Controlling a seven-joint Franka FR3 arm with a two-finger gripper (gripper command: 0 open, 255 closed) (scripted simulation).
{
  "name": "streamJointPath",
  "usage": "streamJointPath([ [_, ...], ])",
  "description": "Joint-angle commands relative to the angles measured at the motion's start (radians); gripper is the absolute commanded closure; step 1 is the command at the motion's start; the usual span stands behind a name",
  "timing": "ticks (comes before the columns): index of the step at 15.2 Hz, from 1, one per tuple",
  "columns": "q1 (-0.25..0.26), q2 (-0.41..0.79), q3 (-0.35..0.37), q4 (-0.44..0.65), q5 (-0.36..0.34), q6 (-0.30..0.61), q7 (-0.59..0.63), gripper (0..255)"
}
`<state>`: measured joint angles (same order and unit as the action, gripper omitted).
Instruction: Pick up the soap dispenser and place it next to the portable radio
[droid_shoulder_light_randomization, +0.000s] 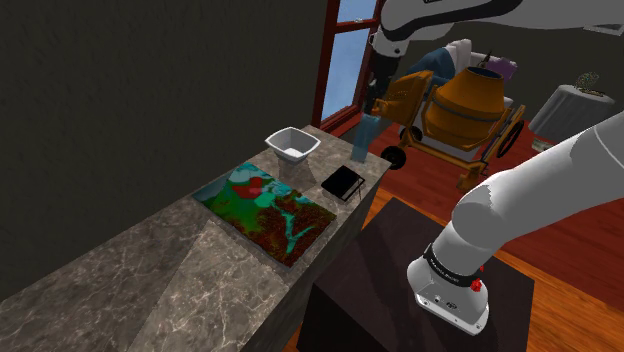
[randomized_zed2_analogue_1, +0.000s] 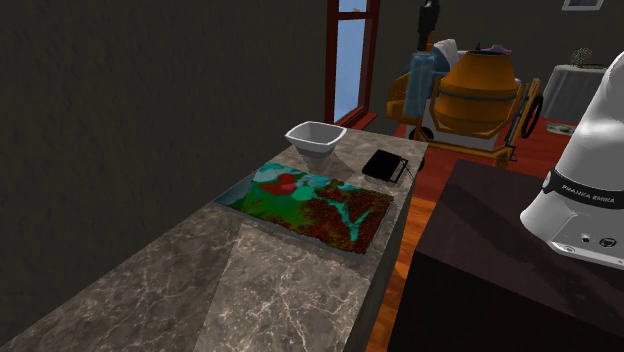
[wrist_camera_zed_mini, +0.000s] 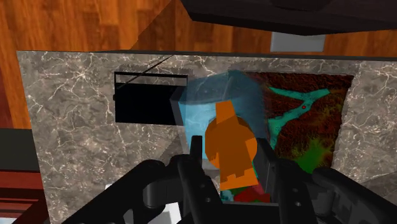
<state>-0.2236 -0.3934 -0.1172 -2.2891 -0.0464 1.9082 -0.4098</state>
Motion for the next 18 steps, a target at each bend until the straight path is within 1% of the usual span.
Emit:
streamJointPath([
  [1,-0.017,0.013,-0.032,0.002,-0.011,0.012,-0.045,255],
  [18,-0.018,0.085,-0.044,-0.167,-0.011,0.254,-0.049,255],
])
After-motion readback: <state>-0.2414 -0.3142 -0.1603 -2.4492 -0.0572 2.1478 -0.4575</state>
